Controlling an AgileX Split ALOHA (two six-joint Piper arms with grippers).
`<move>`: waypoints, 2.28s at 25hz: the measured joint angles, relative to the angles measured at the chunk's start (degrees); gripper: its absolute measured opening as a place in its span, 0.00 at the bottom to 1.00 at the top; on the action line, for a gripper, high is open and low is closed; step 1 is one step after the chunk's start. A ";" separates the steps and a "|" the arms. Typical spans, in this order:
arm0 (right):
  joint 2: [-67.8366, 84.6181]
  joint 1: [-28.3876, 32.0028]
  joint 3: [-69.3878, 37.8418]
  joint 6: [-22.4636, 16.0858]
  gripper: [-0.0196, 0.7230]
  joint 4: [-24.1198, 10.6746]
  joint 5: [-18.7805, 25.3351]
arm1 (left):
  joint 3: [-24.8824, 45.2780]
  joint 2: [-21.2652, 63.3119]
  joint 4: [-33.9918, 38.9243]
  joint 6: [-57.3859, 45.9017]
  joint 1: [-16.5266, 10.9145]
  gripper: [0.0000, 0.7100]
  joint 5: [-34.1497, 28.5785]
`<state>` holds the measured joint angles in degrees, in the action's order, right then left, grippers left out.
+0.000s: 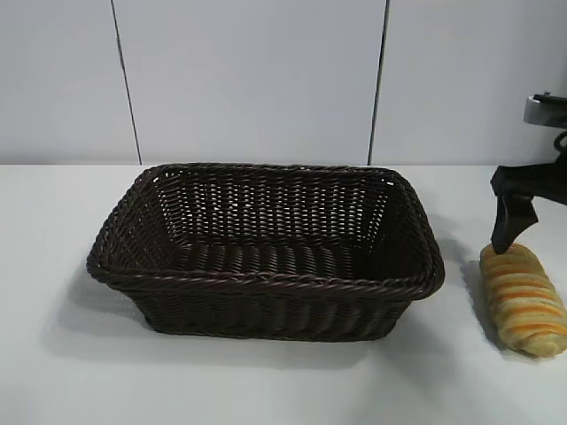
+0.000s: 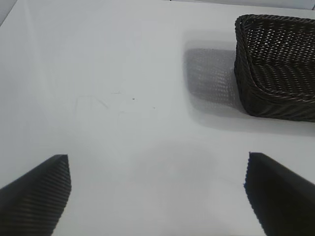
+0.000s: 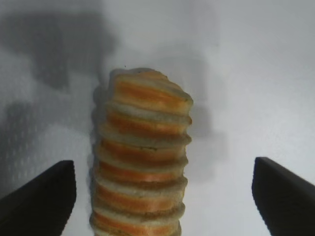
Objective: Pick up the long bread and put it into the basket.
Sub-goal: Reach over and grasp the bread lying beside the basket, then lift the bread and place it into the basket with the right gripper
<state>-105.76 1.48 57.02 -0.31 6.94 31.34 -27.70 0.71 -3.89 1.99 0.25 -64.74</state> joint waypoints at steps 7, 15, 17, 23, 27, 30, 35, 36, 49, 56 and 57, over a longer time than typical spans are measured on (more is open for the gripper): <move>-0.31 0.00 0.00 -2.32 0.18 1.02 -0.54 | 0.00 0.00 0.00 0.04 0.00 0.98 0.00; 1.11 0.00 1.07 -2.52 0.14 0.97 2.34 | 0.00 0.00 0.00 0.04 0.00 0.98 0.00; 3.55 0.00 2.32 -2.52 0.14 0.97 4.68 | 0.00 0.00 0.00 0.04 0.00 0.98 0.00; 10.11 0.00 9.29 -2.71 0.14 0.97 12.91 | 0.00 0.00 0.00 0.07 0.00 0.98 0.00; 12.24 -0.21 13.62 -2.71 0.14 0.97 17.27 | 0.00 0.00 0.00 0.07 0.00 0.98 0.00; 12.64 -2.38 15.92 -1.02 0.12 0.97 19.13 | 0.00 0.00 0.00 0.07 0.00 0.98 0.00; 12.64 -11.89 18.88 2.35 0.12 1.20 20.17 | 0.00 0.00 0.00 0.07 0.00 0.98 0.00; 12.64 -13.77 19.53 2.84 0.12 1.20 20.17 | 0.00 0.00 0.00 0.07 0.00 0.98 0.00; 8.09 -30.25 23.39 41.45 0.12 0.20 15.37 | 0.00 0.00 0.00 0.07 0.00 0.98 0.00; 6.00 -32.15 23.39 64.04 0.12 1.30 7.86 | 0.00 0.00 -0.06 0.12 0.00 0.98 0.00; 5.61 -32.15 23.39 65.10 0.12 2.07 7.40 | 0.00 0.00 -0.06 0.12 0.00 0.98 0.00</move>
<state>-100.15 -30.67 80.41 64.80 9.02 38.74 -27.70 0.71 -3.95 2.11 0.25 -64.74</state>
